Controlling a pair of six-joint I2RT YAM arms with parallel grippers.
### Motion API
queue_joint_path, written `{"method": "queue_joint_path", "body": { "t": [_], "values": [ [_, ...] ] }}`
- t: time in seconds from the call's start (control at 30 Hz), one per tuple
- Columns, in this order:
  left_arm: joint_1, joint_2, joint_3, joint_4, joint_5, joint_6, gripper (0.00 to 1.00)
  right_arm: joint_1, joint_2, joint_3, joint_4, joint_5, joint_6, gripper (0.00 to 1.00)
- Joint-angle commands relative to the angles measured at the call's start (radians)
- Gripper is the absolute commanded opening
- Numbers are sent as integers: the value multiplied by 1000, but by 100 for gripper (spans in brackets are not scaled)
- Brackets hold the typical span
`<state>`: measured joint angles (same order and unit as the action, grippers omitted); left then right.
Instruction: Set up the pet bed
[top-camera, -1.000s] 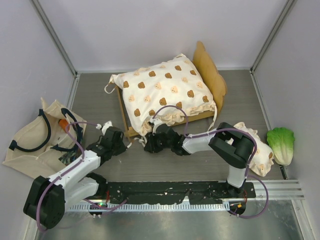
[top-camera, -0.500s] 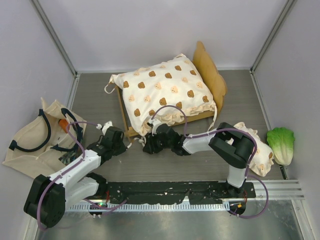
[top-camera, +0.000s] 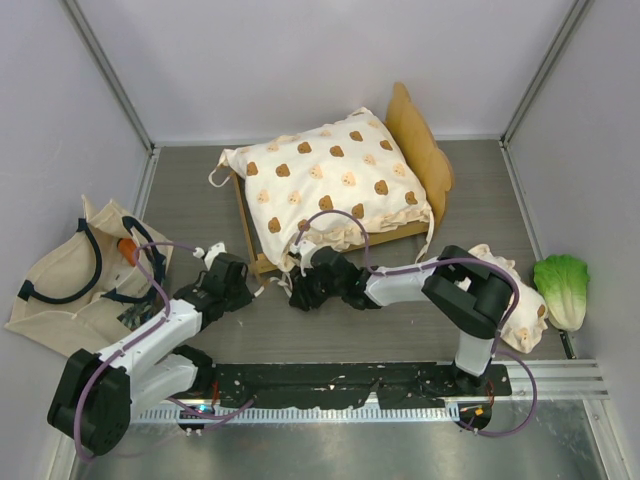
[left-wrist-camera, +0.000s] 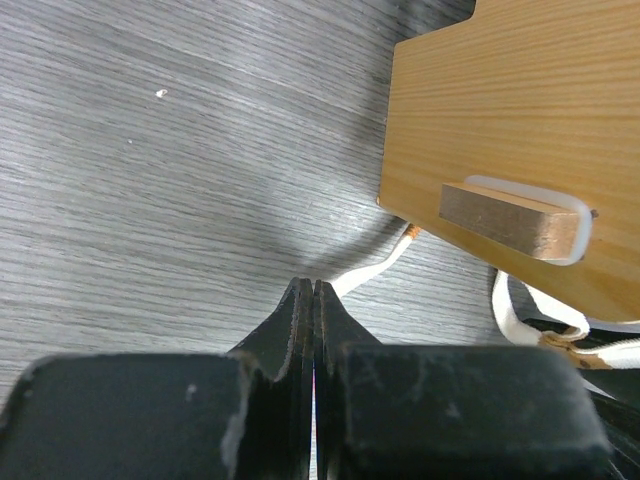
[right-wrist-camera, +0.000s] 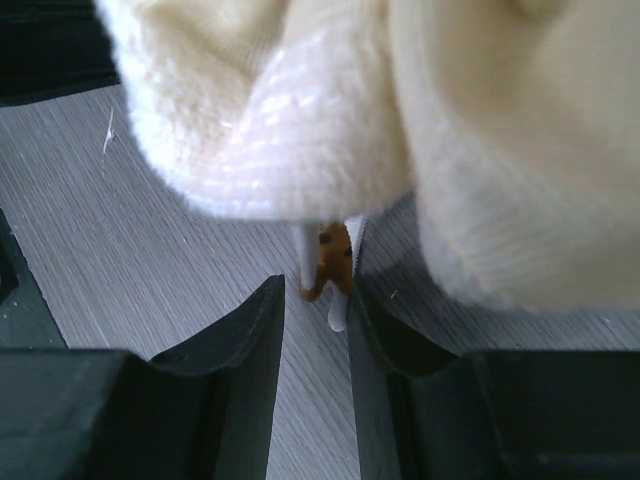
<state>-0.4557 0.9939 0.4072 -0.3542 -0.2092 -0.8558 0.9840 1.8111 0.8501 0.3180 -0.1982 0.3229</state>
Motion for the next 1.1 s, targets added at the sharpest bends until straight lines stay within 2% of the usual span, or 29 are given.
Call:
{"method": "queue_joint_path", "body": {
  "t": [0.0,0.23,0.33,0.37,0.47,0.6,0.77,0.87,0.9,1.07],
  "values": [
    [3,-6,36,-3,-18,11,0,-2,-12,0,-169,16,-84,37],
    [3,2,39,1,-19,11,0,-4,-22,-8,-197,29,-107,36],
    [5,6,41,0,-15,11,0,-4,-19,-11,-197,32,-107,27],
    [3,5,41,-3,-15,11,0,-4,-16,-13,-200,34,-107,19],
    [3,-3,38,-5,-19,11,0,-4,-12,-14,-201,39,-110,14],
    [5,-6,39,-11,-24,11,0,-4,-9,-10,-207,59,-110,1],
    [3,-14,41,-18,-30,11,0,-4,-50,-29,-217,111,-96,1],
    [5,-23,45,-29,-47,18,0,-4,-110,-29,-244,193,-61,1],
    [5,-29,45,-31,-50,18,0,-5,-127,-29,-249,270,-42,1],
    [5,-52,44,-40,-59,24,0,-5,-211,-34,-255,310,4,1]
  ]
}}
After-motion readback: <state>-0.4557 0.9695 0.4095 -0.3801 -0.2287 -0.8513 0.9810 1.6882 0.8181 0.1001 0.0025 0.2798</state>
